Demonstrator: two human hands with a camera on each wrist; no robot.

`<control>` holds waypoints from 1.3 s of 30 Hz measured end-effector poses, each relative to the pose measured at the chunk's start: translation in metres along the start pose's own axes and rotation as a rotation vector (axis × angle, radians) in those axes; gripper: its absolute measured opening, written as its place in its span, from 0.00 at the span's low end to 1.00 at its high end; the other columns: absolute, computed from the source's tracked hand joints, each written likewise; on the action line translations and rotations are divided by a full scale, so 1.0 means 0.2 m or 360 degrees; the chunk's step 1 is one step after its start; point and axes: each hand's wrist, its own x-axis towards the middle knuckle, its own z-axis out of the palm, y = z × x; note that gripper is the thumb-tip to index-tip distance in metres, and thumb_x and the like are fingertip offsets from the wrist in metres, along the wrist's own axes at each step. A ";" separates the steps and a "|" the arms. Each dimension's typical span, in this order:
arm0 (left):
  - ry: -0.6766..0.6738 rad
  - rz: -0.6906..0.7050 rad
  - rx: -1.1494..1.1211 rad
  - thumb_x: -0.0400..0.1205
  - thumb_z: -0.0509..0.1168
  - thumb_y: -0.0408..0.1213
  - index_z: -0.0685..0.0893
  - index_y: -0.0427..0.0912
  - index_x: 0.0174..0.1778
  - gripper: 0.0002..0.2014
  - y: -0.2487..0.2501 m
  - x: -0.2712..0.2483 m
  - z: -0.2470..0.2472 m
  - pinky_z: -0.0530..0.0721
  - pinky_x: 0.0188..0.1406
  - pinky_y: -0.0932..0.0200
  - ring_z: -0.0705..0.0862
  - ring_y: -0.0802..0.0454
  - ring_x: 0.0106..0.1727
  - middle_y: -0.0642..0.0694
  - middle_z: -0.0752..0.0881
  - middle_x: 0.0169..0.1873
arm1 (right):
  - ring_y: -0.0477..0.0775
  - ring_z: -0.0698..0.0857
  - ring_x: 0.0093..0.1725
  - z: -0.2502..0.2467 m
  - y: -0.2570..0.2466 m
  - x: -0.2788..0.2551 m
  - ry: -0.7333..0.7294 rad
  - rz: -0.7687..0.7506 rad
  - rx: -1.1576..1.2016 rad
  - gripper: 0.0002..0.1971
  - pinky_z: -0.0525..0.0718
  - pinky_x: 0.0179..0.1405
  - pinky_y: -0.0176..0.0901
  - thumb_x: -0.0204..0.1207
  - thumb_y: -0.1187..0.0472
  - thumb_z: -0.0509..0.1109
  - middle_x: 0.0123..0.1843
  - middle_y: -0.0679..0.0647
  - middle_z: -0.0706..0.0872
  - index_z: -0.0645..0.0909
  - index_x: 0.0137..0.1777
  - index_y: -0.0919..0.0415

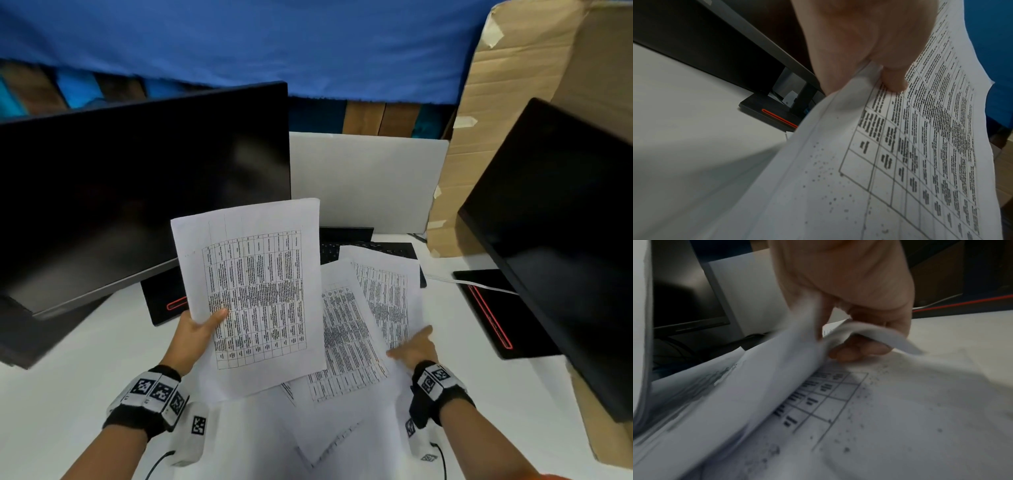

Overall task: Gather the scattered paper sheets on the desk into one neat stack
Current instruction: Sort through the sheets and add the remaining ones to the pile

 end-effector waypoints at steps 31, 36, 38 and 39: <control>0.0098 0.0006 -0.0058 0.80 0.63 0.32 0.74 0.34 0.68 0.20 -0.01 -0.02 -0.11 0.76 0.60 0.50 0.81 0.43 0.57 0.40 0.82 0.57 | 0.59 0.85 0.49 -0.30 0.02 -0.16 -0.0088 -0.0480 0.0232 0.15 0.82 0.51 0.48 0.70 0.65 0.74 0.53 0.64 0.87 0.83 0.56 0.69; 0.0084 -0.0027 -0.0089 0.80 0.62 0.31 0.74 0.34 0.68 0.19 0.01 -0.02 -0.08 0.75 0.59 0.51 0.80 0.45 0.57 0.40 0.81 0.56 | 0.66 0.87 0.50 -0.42 0.05 -0.14 0.0170 -0.0489 0.0339 0.17 0.85 0.56 0.62 0.69 0.61 0.75 0.50 0.68 0.88 0.82 0.54 0.71; 0.0078 -0.0034 -0.0110 0.80 0.62 0.31 0.73 0.34 0.68 0.20 0.01 -0.03 -0.06 0.74 0.61 0.52 0.79 0.46 0.57 0.42 0.80 0.57 | 0.65 0.87 0.49 -0.44 0.05 -0.15 0.0158 -0.0469 0.0289 0.18 0.86 0.52 0.57 0.70 0.60 0.75 0.50 0.68 0.88 0.81 0.55 0.72; 0.0073 -0.0037 -0.0116 0.80 0.62 0.31 0.73 0.34 0.69 0.20 0.01 -0.03 -0.05 0.74 0.61 0.52 0.78 0.47 0.58 0.42 0.80 0.58 | 0.64 0.86 0.48 -0.45 0.06 -0.17 0.0137 -0.0467 0.0217 0.18 0.85 0.49 0.53 0.71 0.60 0.74 0.50 0.67 0.87 0.81 0.56 0.72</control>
